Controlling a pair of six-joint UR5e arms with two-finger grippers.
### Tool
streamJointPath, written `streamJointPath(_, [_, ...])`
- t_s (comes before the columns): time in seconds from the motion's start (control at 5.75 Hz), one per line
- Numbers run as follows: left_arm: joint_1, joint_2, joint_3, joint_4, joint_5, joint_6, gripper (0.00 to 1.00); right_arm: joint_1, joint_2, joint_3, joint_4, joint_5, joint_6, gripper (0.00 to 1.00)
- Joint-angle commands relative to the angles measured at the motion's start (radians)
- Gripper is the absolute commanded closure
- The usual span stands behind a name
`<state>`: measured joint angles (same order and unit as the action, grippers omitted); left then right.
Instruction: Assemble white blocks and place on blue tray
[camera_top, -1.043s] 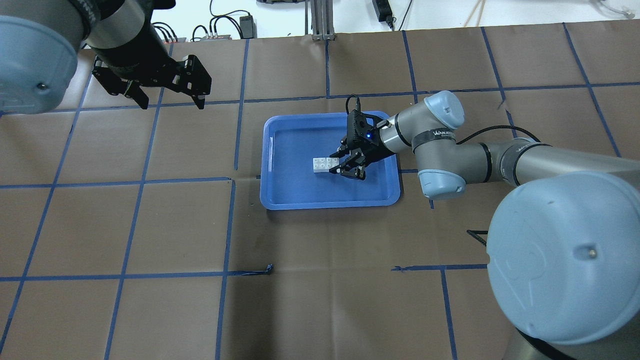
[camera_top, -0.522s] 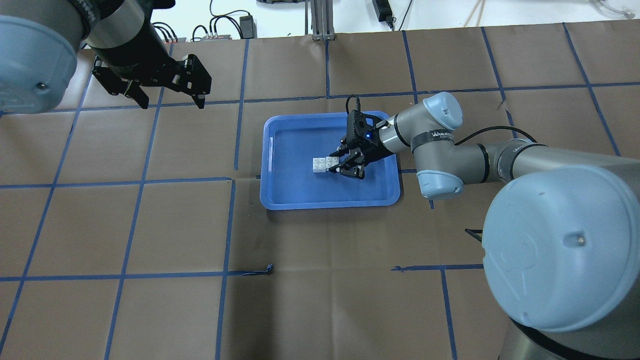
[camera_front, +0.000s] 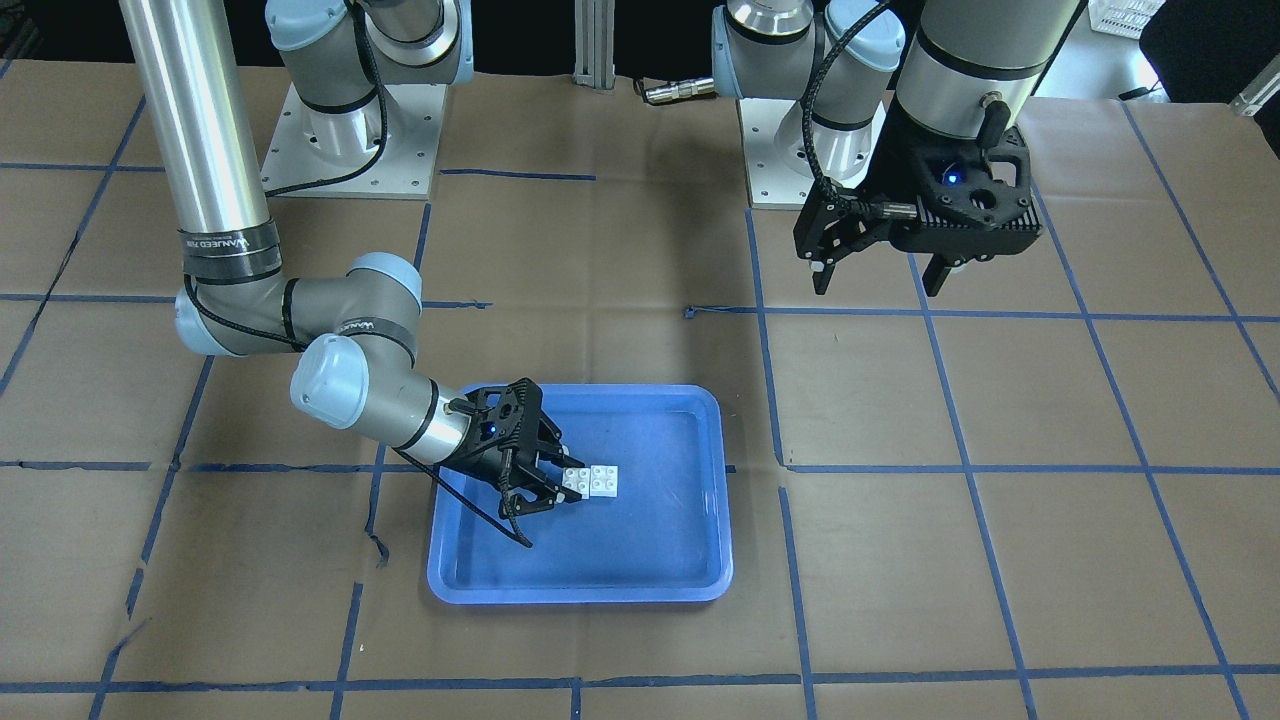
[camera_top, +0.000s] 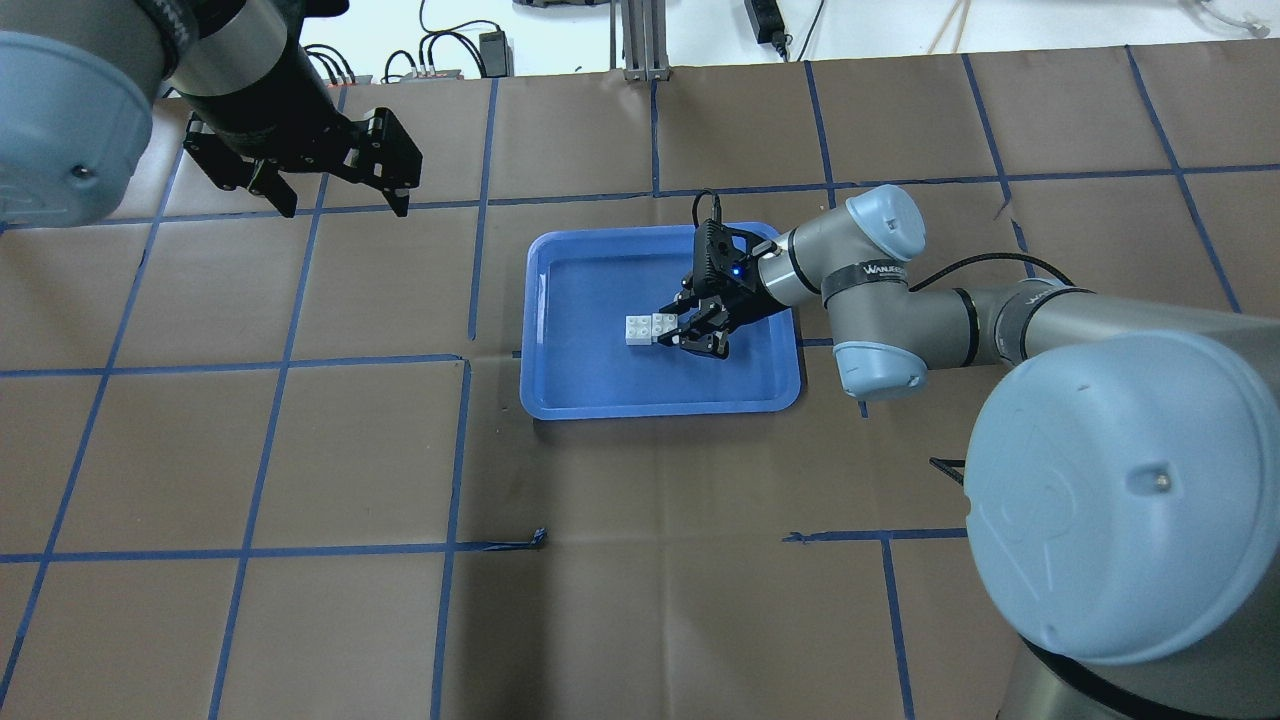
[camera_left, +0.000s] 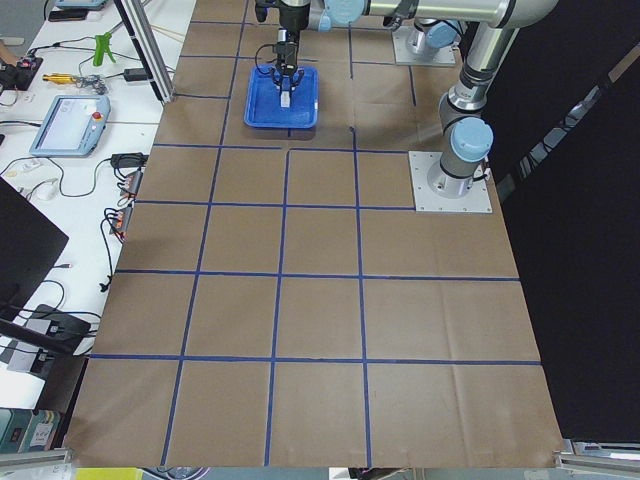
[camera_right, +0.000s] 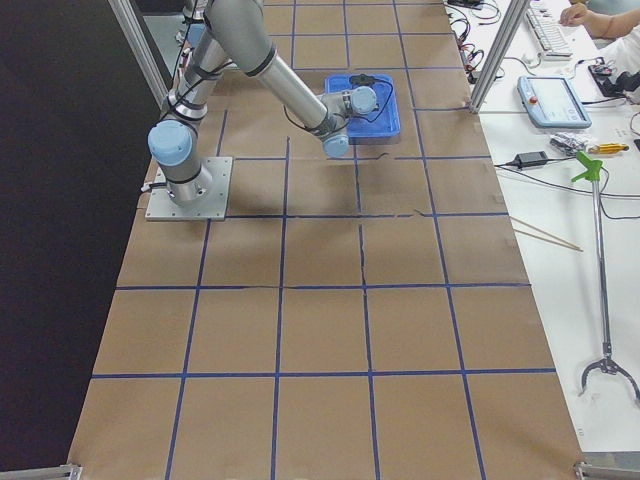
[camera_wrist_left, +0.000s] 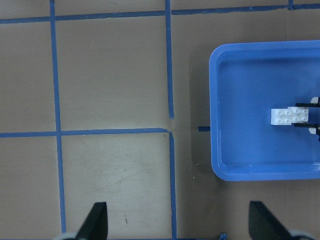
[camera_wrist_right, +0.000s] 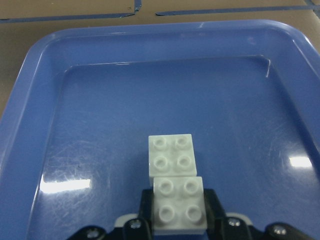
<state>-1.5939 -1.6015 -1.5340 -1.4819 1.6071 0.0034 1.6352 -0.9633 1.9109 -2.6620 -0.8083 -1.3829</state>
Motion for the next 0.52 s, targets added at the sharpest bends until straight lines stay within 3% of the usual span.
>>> streamJointPath(0.0, [0.0, 0.0, 0.0, 0.0, -0.001, 0.0, 0.01, 0.0, 0.0, 0.002, 0.001, 0.0, 0.002, 0.63])
streamJointPath(0.35, [0.0, 0.0, 0.0, 0.002, -0.001, 0.0, 0.01, 0.0, 0.0, 0.002, 0.001, 0.0, 0.002, 0.6])
